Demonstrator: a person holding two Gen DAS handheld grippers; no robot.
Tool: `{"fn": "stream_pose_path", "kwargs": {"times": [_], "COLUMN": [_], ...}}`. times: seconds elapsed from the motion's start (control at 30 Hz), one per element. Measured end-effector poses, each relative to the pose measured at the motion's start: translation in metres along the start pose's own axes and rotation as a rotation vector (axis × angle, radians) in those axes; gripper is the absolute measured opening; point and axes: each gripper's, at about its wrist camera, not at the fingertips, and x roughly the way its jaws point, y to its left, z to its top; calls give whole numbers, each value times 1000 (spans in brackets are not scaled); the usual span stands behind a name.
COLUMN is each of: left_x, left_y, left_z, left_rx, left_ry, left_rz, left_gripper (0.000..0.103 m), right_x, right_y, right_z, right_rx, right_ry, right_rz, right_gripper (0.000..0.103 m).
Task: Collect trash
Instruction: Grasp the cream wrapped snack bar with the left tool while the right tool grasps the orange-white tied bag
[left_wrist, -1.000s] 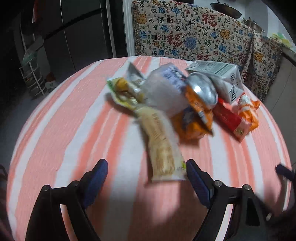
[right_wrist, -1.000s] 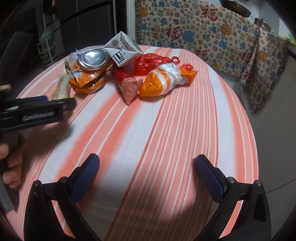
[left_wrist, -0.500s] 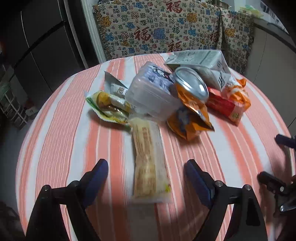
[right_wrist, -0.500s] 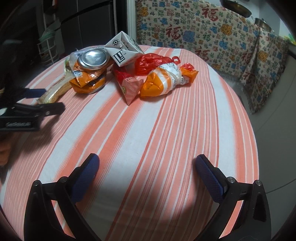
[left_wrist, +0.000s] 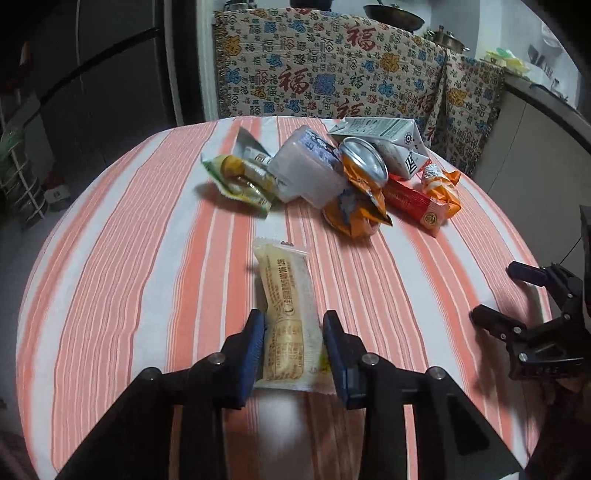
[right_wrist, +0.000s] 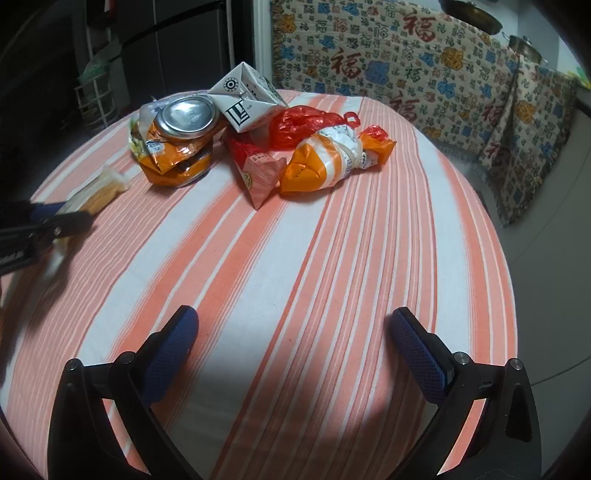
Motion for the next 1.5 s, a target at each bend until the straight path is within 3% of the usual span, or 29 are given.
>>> {"fn": "stream_pose_path", "kwargs": {"times": [0.1,0.17,0.3,0.53,0.67,0.77,0.83,0.9,0.93,1.07,1.1,1.17,1.3,1.43,1.5], "left_x": [6,10,17,18,19,19,18,18,18,18,18,18,18,18,18], "left_y": [0,1,7,8,8,9,8,8,8,8,9,8,8,8,8], "left_z": [-2,-2,1,-1,0,1,0,0,0,0,0,0,0,0,0], "left_rx": [-6,1,-2,13,12,10,9,9,9,8,8,7,7,8,8], "left_ry": [6,11,10,17,17,17,17,17,17,16,16,16,16,16,16], "left_rz": [22,56,75,77,77,78,78,79,79,78,78,78,78,79,79], "left_gripper": [65,68,84,89,90,90,91,91,91,91,91,91,91,91,91], "right_x": [1,1,1,-1,-15,-6,9,27,36,67,70,63,34,-7,-25], "right_y": [-1,-1,-1,-8,-41,-62,-71,-71,-68,-57,-55,-54,-67,-61,-44], "right_z": [1,1,1,6,21,53,74,93,102,116,117,115,92,55,33], "right_rx": [1,1,3,20,199,322,399,444,453,454,430,366,283,185,129], "right_ry": [0,0,0,19,-62,-48,-21,12,30,129,136,122,85,63,45], "right_rz": [-1,0,1,39,45,55,98,123,125,58,37,4,-44,-4,67], "right_gripper": [103,103,103,102,100,85,81,66,63,62,57,41,40,40,40]}}
